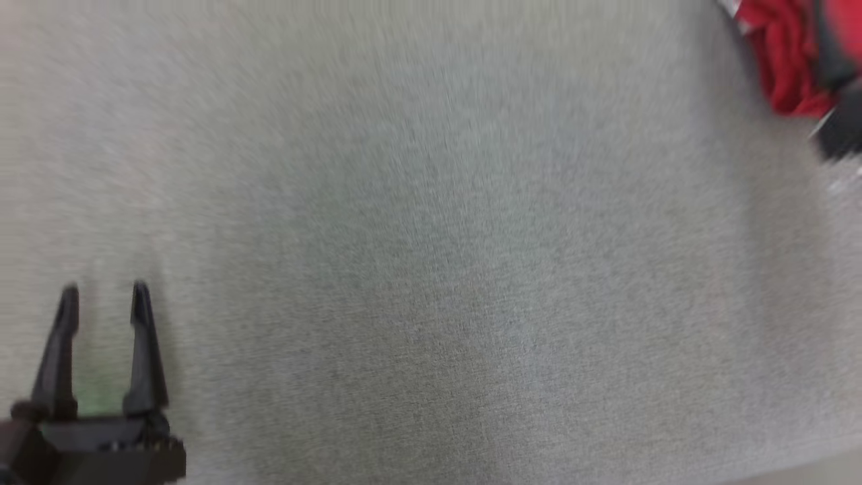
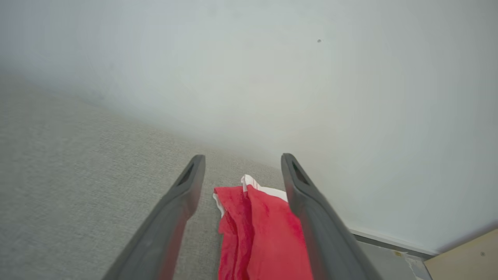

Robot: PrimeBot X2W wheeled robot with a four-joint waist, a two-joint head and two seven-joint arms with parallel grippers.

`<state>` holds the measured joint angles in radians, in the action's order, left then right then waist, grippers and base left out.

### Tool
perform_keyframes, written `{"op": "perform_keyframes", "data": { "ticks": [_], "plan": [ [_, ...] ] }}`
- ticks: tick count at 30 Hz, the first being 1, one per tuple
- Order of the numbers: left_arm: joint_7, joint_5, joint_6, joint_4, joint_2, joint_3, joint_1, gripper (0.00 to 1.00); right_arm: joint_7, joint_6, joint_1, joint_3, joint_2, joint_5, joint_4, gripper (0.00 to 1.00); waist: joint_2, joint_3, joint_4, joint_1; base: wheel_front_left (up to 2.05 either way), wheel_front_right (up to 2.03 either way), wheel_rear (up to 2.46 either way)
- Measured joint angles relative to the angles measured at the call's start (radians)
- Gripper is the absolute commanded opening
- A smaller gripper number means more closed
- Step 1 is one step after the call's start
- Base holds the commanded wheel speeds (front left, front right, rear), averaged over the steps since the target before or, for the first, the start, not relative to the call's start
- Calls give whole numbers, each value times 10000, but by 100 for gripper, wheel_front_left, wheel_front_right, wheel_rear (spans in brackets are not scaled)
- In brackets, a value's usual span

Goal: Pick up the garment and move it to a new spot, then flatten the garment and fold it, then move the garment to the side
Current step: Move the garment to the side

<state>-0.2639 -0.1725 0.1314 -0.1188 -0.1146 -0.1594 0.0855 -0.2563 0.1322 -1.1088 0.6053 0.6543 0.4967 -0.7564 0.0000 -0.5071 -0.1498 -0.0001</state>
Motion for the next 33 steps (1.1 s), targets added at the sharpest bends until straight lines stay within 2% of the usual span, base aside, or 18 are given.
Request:
{"op": "perform_keyframes", "data": {
  "ticks": [3,9,13,17,23,33],
  "plan": [
    [0,-15,0,257,81,-109,-442,100,-44,0,931,-397,-405,-134,497,100,0,691,112,-1,0,0,0],
    [-2,13,0,600,192,-8,-954,100,-54,0,3587,-2226,-1197,-846,1977,100,-1,2059,371,-2,0,0,0],
    [0,36,0,734,236,15,-1225,100,-54,0,5613,-3536,-1998,-1352,3045,100,-2,2912,572,-2,0,0,0],
    [0,54,0,872,244,59,-1471,100,-56,0,7462,-4428,-2865,-1732,3906,100,-1,3683,759,-3,0,0,0],
    [0,52,0,970,226,69,-1636,100,-56,0,9368,-5091,-3762,-2111,5064,100,-2,4531,982,-3,0,0,0],
    [0,46,0,1517,236,217,-1772,100,-54,-2,11068,-5733,-4800,-2610,6190,100,-1,5241,1224,-1,0,0,0]
  ]
}}
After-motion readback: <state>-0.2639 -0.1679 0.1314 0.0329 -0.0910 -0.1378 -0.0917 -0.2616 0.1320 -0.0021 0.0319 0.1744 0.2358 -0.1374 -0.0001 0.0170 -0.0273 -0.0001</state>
